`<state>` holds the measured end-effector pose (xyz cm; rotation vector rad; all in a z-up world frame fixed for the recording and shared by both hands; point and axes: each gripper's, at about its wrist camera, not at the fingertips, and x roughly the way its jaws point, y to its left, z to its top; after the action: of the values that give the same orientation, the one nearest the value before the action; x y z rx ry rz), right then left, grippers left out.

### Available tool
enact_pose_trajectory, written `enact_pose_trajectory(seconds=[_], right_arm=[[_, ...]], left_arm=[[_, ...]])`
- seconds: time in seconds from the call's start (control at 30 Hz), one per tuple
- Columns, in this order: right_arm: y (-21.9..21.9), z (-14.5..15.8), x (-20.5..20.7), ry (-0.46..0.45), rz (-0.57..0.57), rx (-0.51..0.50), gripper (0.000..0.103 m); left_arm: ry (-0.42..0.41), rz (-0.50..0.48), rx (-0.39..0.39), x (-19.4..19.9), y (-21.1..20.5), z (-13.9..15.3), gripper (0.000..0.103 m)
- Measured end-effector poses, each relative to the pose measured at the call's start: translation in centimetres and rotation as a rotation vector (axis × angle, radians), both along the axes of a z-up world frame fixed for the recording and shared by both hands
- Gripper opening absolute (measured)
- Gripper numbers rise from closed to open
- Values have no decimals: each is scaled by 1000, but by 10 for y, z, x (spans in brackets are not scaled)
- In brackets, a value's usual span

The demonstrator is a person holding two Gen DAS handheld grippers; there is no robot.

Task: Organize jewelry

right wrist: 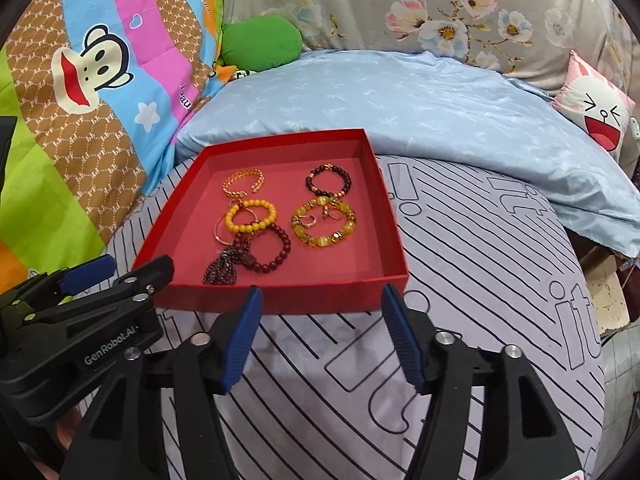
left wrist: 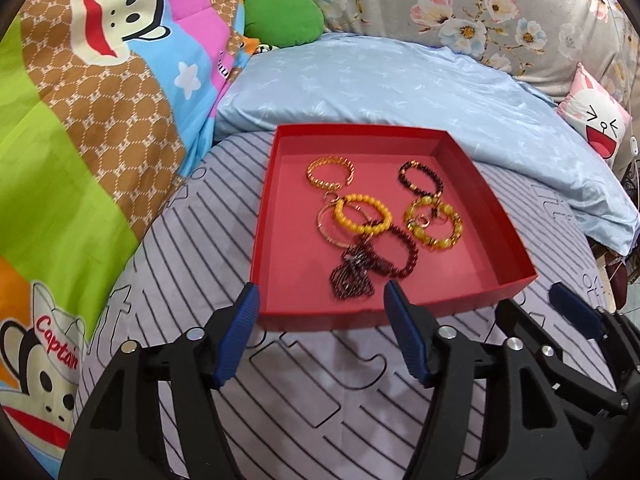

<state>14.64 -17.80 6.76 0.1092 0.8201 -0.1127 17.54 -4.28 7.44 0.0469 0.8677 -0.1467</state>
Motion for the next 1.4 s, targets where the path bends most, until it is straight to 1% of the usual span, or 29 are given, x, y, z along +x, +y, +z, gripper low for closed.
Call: enact_pose_trajectory(seconds=[0.07,0.13,0.2,0.27,0.37,0.4,0.43,0.47,0.53,0.67,0.7,0.73,0.97,1.17,1.27,1.4], right_arm=[[-2,-2,-4,1,-9,-5,69],[-4,-5,-7,6,-8,9,73],[-6,-9,-10,18,-9,31,74],[-5,-11,-12,26,-14,32,75],[-4,-13,-15,27,-13,25,76],[-3,-14,-16,27,-12,25,77],[-3,-15,-17,28,-13,28,82],[-4,-15,-18,29,-20,30,84],[-4,-16,-19,23,-20,39,85],[-2,-16,-22,14,-23,13,87],[-2,-15,-22,12,-24,11,90],[-2,-16,-23,11,-22,14,91],[-2,-20,-25,23,-27,17,91],[-4,-24,-26,36,-21,65,91],[-2,-24,-27,37,-28,43,91],[0,-23,-27,38,-29,26,91]], left_arm=[[2,12,7,-3,2,-2,70],[-3,25,10,-7,5,-4,73],[-1,28,9,-10,7,-6,75],[1,37,18,-13,8,-8,79],[6,40,19,-16,10,-11,79],[7,42,19,-17,10,-12,79],[7,45,19,-17,11,-12,79],[8,50,19,-18,12,-13,79],[13,55,9,-19,15,-14,81],[8,61,17,-21,16,-15,82],[9,62,16,-22,17,-15,82],[10,67,16,-22,18,-16,83],[13,77,22,-25,19,-19,83],[13,87,19,-26,21,-20,86],[7,97,19,-27,22,-20,89],[3,104,23,-27,23,-20,89]])
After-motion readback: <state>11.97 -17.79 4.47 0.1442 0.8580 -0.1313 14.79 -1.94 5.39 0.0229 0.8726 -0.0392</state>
